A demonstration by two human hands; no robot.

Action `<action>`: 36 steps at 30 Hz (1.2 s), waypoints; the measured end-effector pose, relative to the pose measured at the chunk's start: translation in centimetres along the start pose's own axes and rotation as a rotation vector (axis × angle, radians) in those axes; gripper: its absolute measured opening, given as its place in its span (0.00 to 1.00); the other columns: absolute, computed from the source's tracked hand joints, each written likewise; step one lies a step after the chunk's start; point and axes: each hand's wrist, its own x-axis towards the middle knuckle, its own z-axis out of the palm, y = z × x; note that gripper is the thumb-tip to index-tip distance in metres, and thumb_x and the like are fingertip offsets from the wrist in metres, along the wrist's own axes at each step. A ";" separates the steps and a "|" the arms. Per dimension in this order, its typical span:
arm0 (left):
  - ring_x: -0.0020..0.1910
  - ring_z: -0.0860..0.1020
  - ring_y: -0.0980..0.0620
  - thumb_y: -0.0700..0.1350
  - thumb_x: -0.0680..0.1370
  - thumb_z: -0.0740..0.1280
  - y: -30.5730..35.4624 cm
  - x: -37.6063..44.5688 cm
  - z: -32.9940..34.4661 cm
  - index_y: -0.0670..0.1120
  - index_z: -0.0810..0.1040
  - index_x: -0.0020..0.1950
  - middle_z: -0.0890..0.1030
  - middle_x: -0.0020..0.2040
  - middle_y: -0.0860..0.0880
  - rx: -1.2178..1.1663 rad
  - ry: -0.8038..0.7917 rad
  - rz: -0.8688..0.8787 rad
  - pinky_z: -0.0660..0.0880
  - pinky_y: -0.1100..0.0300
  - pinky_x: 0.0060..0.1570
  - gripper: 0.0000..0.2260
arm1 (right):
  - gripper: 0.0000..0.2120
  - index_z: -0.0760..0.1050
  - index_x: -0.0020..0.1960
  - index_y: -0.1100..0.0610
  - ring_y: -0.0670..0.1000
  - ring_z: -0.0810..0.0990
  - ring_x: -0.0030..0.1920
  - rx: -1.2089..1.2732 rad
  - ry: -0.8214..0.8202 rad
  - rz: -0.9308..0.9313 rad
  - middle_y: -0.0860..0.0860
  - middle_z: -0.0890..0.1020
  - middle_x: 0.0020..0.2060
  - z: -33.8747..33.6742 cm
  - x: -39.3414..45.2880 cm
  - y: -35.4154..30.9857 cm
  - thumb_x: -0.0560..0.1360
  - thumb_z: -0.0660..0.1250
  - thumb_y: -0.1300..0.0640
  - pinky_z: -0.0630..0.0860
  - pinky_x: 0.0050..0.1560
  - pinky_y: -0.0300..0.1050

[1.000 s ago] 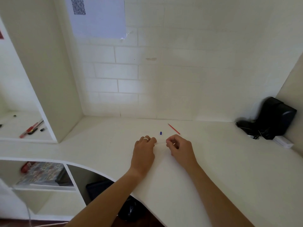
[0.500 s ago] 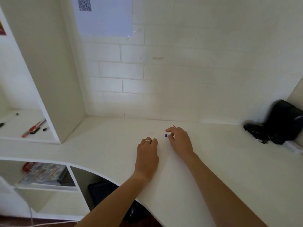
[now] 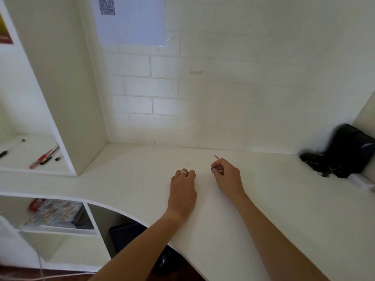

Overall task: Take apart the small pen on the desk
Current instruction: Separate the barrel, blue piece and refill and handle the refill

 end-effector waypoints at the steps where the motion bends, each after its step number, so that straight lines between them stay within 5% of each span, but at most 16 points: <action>1: 0.49 0.72 0.47 0.28 0.70 0.58 0.0 0.0 0.0 0.45 0.76 0.51 0.76 0.46 0.48 0.002 0.002 0.003 0.71 0.55 0.50 0.17 | 0.06 0.80 0.48 0.53 0.41 0.78 0.35 0.024 -0.013 0.017 0.43 0.82 0.40 -0.2 -0.3 0.0 0.76 0.67 0.63 0.71 0.40 0.29; 20: 0.50 0.73 0.48 0.27 0.71 0.59 0.4 -0.2 -0.3 0.44 0.78 0.52 0.78 0.48 0.48 -0.018 -0.020 0.092 0.70 0.58 0.49 0.18 | 0.07 0.80 0.47 0.51 0.41 0.75 0.31 0.099 -0.074 -0.014 0.46 0.83 0.42 -1.1 -3.9 0.3 0.76 0.68 0.62 0.72 0.38 0.29; 27: 0.50 0.72 0.49 0.27 0.70 0.60 0.3 -0.2 -0.2 0.45 0.78 0.53 0.77 0.47 0.48 -0.025 -0.007 0.083 0.71 0.58 0.50 0.19 | 0.07 0.79 0.47 0.50 0.54 0.80 0.36 0.173 -0.026 0.023 0.46 0.82 0.41 -1.3 -3.8 0.4 0.76 0.68 0.62 0.75 0.40 0.36; 36: 0.50 0.73 0.49 0.28 0.71 0.60 0.3 -0.2 -0.2 0.45 0.79 0.52 0.77 0.46 0.49 -0.026 -0.022 0.092 0.73 0.57 0.50 0.18 | 0.09 0.78 0.45 0.48 0.58 0.78 0.34 0.162 -0.078 -0.023 0.47 0.82 0.42 -1.3 -4.0 0.2 0.75 0.68 0.62 0.75 0.39 0.41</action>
